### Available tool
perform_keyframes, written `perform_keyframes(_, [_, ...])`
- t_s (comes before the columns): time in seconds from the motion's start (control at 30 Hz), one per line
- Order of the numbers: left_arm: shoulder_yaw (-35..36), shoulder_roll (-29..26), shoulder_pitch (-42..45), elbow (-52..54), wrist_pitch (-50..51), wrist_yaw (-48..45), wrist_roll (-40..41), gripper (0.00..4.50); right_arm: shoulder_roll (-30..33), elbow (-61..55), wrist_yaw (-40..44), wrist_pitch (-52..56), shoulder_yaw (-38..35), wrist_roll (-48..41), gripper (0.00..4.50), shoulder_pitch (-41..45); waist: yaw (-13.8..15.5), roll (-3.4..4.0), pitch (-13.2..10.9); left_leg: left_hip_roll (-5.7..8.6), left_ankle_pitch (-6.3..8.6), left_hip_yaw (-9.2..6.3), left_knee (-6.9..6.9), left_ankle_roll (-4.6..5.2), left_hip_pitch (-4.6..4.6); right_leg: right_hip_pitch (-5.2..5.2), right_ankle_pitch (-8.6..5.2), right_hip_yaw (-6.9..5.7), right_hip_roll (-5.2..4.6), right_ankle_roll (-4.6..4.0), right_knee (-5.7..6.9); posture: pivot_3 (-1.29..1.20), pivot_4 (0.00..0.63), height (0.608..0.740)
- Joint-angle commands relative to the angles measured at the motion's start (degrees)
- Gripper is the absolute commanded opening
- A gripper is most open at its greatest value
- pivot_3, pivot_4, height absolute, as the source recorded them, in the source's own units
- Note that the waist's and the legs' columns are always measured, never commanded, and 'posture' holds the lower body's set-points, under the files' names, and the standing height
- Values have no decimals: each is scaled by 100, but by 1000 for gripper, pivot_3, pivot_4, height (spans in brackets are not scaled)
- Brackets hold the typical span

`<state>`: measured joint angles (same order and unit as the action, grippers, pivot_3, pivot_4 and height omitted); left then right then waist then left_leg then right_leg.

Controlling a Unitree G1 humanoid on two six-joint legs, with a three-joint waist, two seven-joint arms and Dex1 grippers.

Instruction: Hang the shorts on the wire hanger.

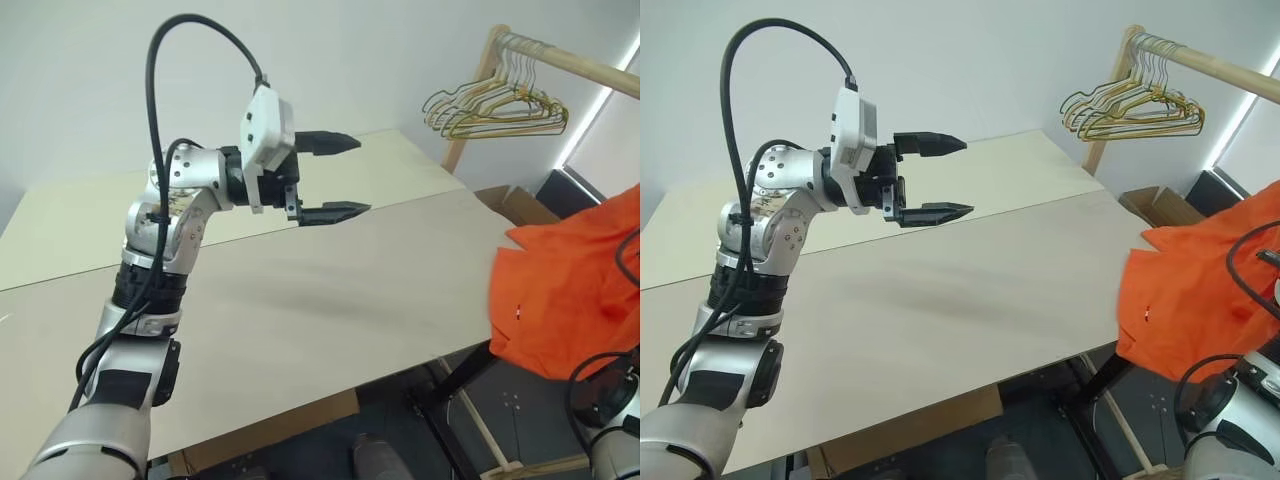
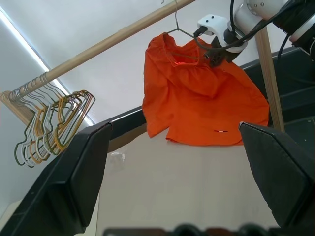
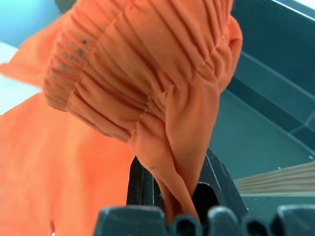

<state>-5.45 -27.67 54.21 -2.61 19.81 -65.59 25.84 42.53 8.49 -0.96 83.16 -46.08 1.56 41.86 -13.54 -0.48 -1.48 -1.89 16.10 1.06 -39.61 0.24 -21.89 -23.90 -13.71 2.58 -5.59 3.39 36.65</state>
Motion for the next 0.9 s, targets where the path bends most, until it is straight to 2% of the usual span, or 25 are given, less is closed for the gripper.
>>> perform_keyframes(0.03, [189,10,76,271,69,138,115,4482,296,443,-430,-398,-390,86,0,563,-22,3,1,1,0,0,1,0,3,1,0,3,0,1,0,-248,0,740])
perform_keyframes(0.17, [218,-53,-9,386,175,213,149,4482,546,1420,-948,-757,-822,94,0,982,-24,7,-2,2,0,1,36,0,55,50,0,3,2,0,-35,-240,0,740])
perform_keyframes(0.23, [232,-78,-32,430,227,243,172,4482,561,1592,-1068,-800,-868,51,0,1057,-21,9,-2,3,1,1,66,2,86,96,-1,2,2,2,-65,-236,0,740])
perform_keyframes(0.33, [278,-96,-79,520,379,328,244,4482,446,1596,-1094,-692,-854,-52,0,1032,-24,9,-1,3,1,2,66,2,84,95,-1,3,2,3,-68,-231,0,740])
perform_keyframes(0.47, [326,-121,-134,632,526,386,288,4500,175,1258,-1149,-542,-802,-90,1123,967,-26,9,-1,3,1,5,68,2,88,124,0,8,2,7,-71,-228,0,740])
perform_keyframes(0.63, [382,-141,-149,702,666,450,346,4500,61,1063,-1238,-543,-714,-80,2886,912,-20,15,-4,3,2,5,81,2,150,154,-3,9,3,11,-81,-220,0,740])
perform_keyframes(0.77, [400,-164,-152,732,720,501,378,4500,-122,641,-1441,-690,-413,69,4387,799,-6,15,-4,3,2,5,81,2,152,156,-3,9,2,11,-84,-212,0,740])
perform_keyframes(0.9, [424,-200,-183,768,770,571,426,4500,-408,-117,-1654,-872,84,255,4452,627,-4,16,-4,3,2,4,83,2,156,157,-3,11,2,11,-83,-210,0,740])
